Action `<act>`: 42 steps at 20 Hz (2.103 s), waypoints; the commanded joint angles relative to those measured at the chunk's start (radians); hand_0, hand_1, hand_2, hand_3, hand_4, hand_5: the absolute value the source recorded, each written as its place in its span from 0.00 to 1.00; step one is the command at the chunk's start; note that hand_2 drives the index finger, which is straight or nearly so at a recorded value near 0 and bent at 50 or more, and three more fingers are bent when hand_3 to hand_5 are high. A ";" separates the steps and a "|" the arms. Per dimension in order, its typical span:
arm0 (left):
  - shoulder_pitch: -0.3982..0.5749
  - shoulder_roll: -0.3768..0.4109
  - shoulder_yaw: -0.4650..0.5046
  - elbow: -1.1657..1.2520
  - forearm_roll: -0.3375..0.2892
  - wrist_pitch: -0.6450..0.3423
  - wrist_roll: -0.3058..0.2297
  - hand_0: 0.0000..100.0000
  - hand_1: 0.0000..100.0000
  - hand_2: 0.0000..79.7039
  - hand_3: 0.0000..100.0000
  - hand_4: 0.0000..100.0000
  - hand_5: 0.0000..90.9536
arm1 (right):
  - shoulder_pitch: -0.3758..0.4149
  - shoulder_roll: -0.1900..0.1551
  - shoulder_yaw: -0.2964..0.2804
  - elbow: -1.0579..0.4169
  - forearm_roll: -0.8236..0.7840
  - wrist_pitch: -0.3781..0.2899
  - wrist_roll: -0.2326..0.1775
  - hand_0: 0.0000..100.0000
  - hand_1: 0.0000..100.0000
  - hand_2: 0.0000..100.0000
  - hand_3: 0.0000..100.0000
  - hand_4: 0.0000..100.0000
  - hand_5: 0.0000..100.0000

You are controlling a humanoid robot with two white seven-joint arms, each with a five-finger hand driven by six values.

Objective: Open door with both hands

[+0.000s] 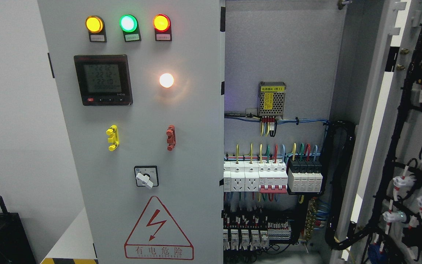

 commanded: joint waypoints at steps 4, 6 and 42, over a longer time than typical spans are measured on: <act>0.047 -0.343 0.113 0.281 -0.299 0.000 -0.006 0.00 0.00 0.00 0.00 0.03 0.00 | 0.001 0.000 0.000 0.000 0.000 0.000 -0.001 0.11 0.00 0.00 0.00 0.00 0.00; 0.015 -0.410 0.115 0.338 -0.370 0.000 -0.005 0.00 0.00 0.00 0.00 0.03 0.00 | 0.001 0.000 0.000 0.000 0.000 0.001 -0.001 0.11 0.00 0.00 0.00 0.00 0.00; -0.393 -0.978 0.161 1.365 -0.775 -0.158 0.360 0.00 0.00 0.00 0.00 0.03 0.00 | 0.001 0.000 -0.001 0.000 0.000 0.001 -0.001 0.11 0.00 0.00 0.00 0.00 0.00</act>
